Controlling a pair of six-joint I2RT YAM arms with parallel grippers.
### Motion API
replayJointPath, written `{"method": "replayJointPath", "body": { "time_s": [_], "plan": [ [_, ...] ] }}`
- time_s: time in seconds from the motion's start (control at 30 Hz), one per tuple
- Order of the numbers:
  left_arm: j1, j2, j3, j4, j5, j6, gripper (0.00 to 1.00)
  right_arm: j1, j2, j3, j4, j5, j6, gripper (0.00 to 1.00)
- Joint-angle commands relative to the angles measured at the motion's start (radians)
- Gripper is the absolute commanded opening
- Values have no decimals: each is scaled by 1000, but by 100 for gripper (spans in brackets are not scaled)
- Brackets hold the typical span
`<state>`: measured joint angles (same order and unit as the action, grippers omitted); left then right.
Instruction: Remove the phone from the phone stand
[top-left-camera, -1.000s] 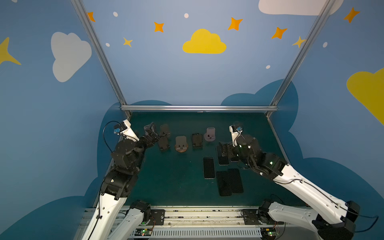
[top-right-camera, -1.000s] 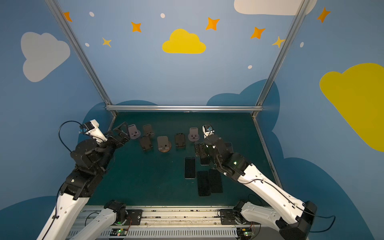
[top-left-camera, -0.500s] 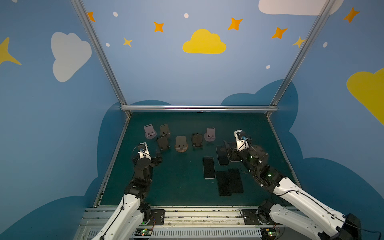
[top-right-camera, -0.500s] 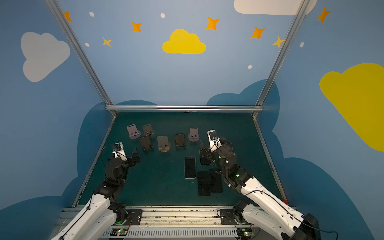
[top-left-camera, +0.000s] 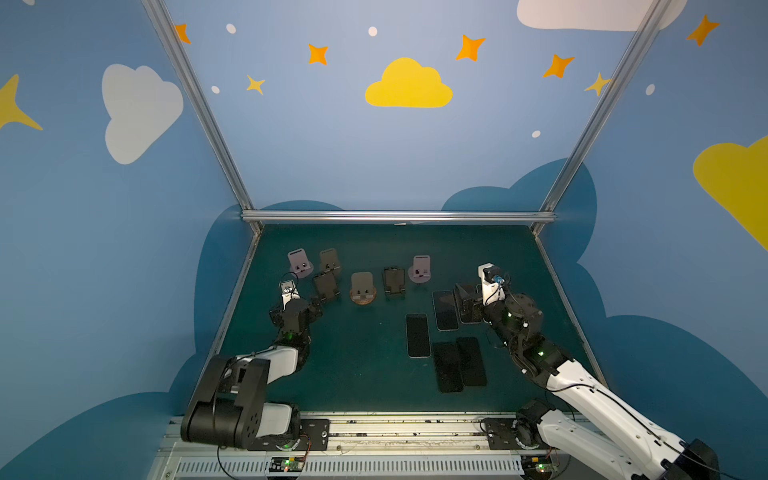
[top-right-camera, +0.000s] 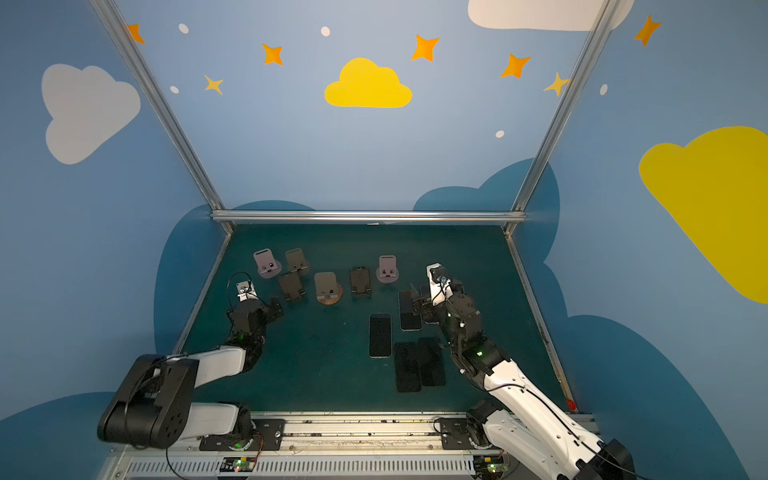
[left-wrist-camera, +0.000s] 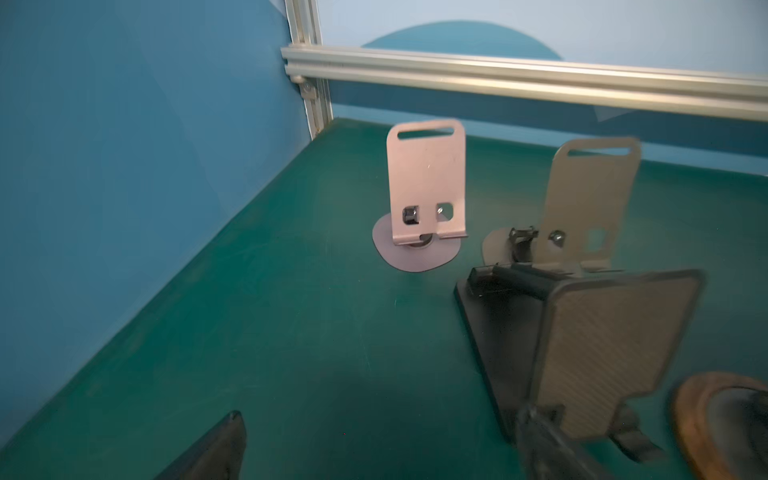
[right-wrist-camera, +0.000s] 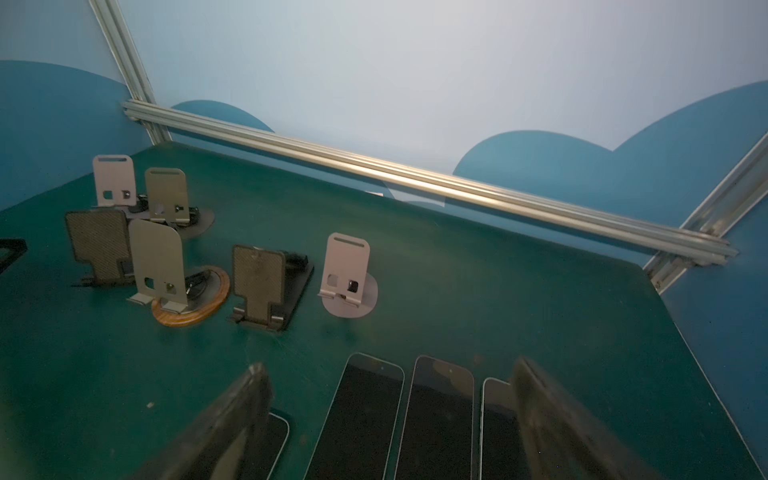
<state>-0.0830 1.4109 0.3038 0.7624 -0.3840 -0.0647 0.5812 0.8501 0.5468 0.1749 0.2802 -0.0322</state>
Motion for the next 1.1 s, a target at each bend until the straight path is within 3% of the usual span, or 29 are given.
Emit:
{"method": "replayJointPath", "body": {
  "time_s": [0.0, 0.1, 0.2, 0.27, 0.5, 0.73, 0.93, 1.07],
  "plan": [
    [40, 38, 50, 46, 78, -17, 100, -27, -12, -10, 31, -10, -17, 91],
    [72, 146, 62, 148, 112, -44, 100, -61, -18, -17, 47, -27, -32, 91],
    [72, 100, 105, -17, 126, -40, 100, -93, -7, -23, 62, -61, -46, 91],
    [74, 120, 90, 47, 117, -46, 100, -116, 4, -25, 62, -64, -59, 91],
    [75, 107, 99, 7, 124, -38, 100, -214, 65, -38, 77, -135, -205, 91],
    [74, 107, 98, 13, 124, -38, 100, -249, 139, -92, 187, -71, -209, 91],
    [74, 107, 99, 13, 124, -38, 100, -300, 235, -156, 240, -111, -144, 91],
    [73, 108, 98, 12, 124, -37, 100, -330, 374, -204, 406, -64, -90, 91]
  ]
}}
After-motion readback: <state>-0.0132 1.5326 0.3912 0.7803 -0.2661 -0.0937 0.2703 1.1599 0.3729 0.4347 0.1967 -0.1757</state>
